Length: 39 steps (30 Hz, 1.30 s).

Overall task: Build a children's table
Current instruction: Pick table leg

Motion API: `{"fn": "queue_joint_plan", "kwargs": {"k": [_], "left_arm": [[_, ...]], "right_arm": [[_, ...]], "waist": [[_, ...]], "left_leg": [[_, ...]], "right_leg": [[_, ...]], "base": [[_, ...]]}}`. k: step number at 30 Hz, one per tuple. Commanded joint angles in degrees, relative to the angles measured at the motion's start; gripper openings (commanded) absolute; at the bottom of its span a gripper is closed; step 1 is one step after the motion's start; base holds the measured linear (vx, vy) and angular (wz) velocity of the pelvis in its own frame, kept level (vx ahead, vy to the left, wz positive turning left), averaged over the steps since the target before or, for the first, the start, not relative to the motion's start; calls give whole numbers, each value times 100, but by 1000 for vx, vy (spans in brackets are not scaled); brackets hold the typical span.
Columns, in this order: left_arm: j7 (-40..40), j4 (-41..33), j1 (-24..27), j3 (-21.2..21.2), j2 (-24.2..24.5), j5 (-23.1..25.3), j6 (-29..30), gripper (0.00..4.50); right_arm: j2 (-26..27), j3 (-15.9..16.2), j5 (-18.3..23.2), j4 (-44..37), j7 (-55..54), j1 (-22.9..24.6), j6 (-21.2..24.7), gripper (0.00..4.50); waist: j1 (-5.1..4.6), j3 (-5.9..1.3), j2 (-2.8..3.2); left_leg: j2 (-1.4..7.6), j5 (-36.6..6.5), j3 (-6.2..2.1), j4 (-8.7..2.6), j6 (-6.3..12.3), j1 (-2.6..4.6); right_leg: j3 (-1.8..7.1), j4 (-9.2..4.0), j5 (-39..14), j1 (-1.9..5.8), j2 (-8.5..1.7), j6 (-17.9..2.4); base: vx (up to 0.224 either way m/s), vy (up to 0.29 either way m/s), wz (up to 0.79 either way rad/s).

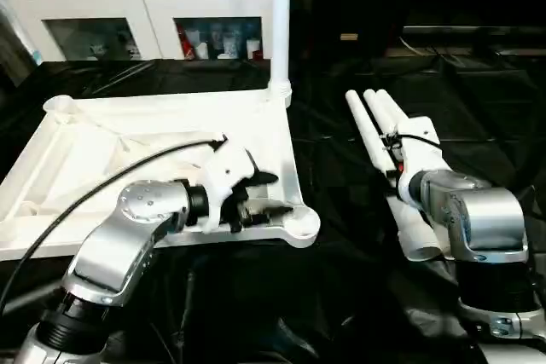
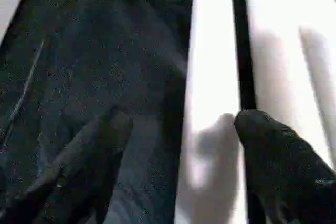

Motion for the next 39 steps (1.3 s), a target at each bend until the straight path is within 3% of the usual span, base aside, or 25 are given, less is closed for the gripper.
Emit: {"fn": "queue_joint_plan", "kwargs": {"k": [1,12,26,34,39], "left_arm": [[-10,-128,15,-39,91,2,42,371],[-10,-176,15,-149,215,2,95,445],[-30,-217,15,-205,323,-18,114,445],[-25,-138,-84,-253,299,-10,78,450],[-27,-104,-127,-271,294,-42,102,450]], "right_arm": [[1,-45,33,-47,-24,24,180,380],[-47,-27,8,42,-209,18,369,380],[262,-233,367,11,-70,-2,981,380],[173,9,327,149,-132,25,807,311],[181,-56,340,260,-186,-28,782,257]], "waist": [[14,-396,-35],[17,-398,-30],[22,-394,-16],[24,-394,-14],[27,-395,-41]], "left_leg": [[64,-810,-26,-350,-194,69],[54,-878,-28,-349,-268,72],[50,-1022,-34,-350,-318,83],[45,-1048,-37,-348,-353,83],[38,-1003,-31,-342,-324,74]], "right_leg": [[317,-421,-1187,304,-317,-661],[315,-429,-1231,304,-312,-614],[319,-440,-1450,288,-312,-573],[321,-447,-1535,281,-308,-503],[322,-444,-1573,281,-310,-521]], "base": [[0,0,0],[0,0,0],[0,0,0],[0,0,0],[0,0,0]]}}
